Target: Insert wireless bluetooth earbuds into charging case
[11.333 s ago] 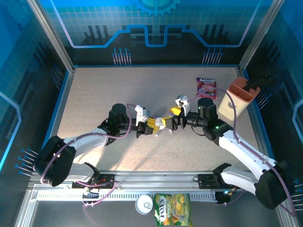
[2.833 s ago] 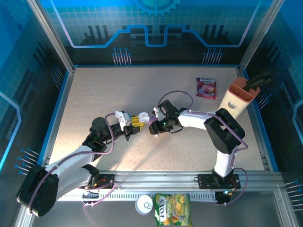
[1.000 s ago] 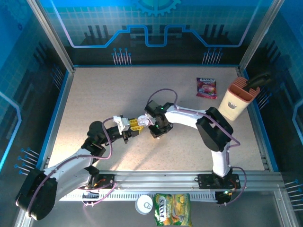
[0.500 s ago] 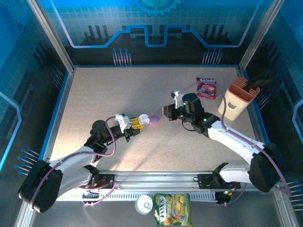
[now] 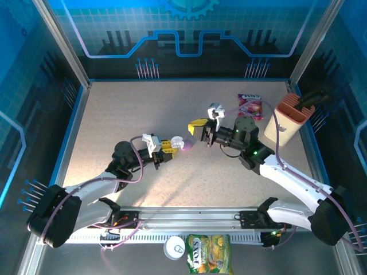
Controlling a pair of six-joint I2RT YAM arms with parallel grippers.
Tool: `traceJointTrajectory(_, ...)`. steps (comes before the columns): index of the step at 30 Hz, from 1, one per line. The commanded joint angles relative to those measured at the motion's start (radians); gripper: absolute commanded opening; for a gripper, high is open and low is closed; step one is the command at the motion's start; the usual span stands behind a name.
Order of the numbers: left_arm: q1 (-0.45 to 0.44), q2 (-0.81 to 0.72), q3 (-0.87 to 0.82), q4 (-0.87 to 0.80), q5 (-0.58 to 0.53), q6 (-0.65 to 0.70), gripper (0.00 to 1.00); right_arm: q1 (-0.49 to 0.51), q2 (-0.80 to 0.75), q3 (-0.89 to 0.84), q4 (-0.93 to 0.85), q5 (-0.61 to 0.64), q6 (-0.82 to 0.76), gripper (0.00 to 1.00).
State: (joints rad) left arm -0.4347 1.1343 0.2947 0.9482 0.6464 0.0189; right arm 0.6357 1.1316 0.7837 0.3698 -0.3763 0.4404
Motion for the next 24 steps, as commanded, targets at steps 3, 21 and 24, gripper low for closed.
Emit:
traceJointTrajectory(3,0.006,0.008,0.04,0.062,0.045,-0.056,0.18,0.042,0.056,0.004,0.082,-0.075,-0.04,0.15)
traceJointTrajectory(21,0.004,-0.021,0.055,0.011,-0.04,-0.054,0.18,0.061,0.14,-0.019,0.08,-0.073,-0.034,0.15)
traceJointTrajectory(24,0.004,-0.021,0.059,0.011,-0.048,-0.058,0.18,0.064,0.141,-0.028,0.073,-0.076,-0.03,0.15)
